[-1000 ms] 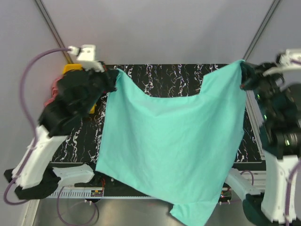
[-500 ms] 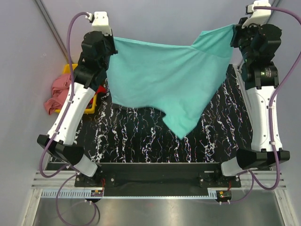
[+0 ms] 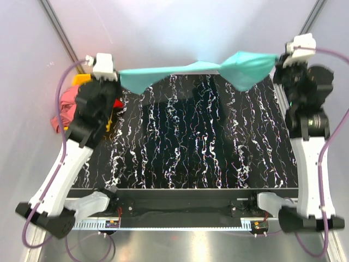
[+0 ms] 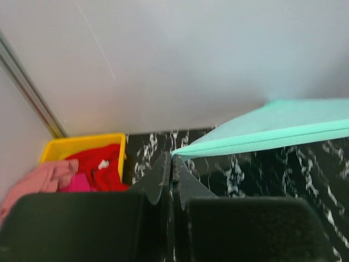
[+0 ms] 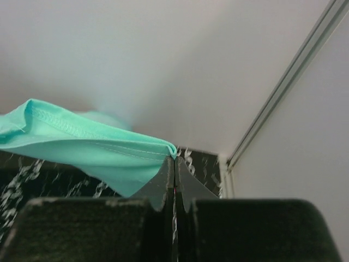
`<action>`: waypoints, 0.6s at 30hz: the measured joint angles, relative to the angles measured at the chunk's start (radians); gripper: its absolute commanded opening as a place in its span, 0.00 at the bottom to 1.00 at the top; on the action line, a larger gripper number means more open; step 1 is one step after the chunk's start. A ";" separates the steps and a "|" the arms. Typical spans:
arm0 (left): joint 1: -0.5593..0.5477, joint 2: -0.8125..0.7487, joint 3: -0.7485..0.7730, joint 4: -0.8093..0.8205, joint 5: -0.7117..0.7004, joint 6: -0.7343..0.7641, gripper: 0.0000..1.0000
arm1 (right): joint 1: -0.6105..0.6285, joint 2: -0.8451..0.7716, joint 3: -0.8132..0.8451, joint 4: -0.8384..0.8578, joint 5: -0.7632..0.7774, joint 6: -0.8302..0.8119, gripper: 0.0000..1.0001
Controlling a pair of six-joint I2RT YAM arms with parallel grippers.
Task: Fold and stack the t-shirts
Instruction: Flatten the tshirt out
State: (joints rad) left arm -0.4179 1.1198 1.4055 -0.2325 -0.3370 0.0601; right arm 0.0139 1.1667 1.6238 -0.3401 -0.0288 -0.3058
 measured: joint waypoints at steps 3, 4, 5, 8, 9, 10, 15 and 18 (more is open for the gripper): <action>0.001 -0.103 -0.185 -0.005 0.025 -0.055 0.00 | 0.000 -0.135 -0.182 -0.019 -0.019 0.073 0.00; 0.001 -0.126 -0.243 -0.007 0.037 -0.080 0.00 | 0.000 -0.170 -0.229 -0.026 -0.023 0.101 0.00; 0.001 -0.139 -0.293 -0.020 0.050 -0.103 0.00 | 0.000 -0.209 -0.288 -0.035 -0.033 0.144 0.00; 0.001 -0.135 -0.400 -0.109 0.097 -0.178 0.00 | 0.000 -0.314 -0.486 -0.050 -0.047 0.310 0.00; 0.001 -0.127 -0.416 -0.140 0.109 -0.196 0.00 | 0.000 -0.343 -0.552 -0.064 -0.048 0.368 0.00; 0.001 -0.116 -0.433 -0.181 0.126 -0.218 0.00 | -0.001 -0.369 -0.611 -0.086 -0.044 0.416 0.00; 0.001 -0.090 -0.506 -0.342 0.154 -0.319 0.00 | 0.015 -0.437 -0.818 -0.291 0.013 0.634 0.00; 0.001 -0.092 -0.575 -0.386 0.163 -0.380 0.00 | 0.035 -0.435 -0.798 -0.394 0.064 0.755 0.00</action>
State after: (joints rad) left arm -0.4171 1.0283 0.8303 -0.6182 -0.1738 -0.3199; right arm 0.0490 0.7315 0.8253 -0.7345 0.0349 0.4492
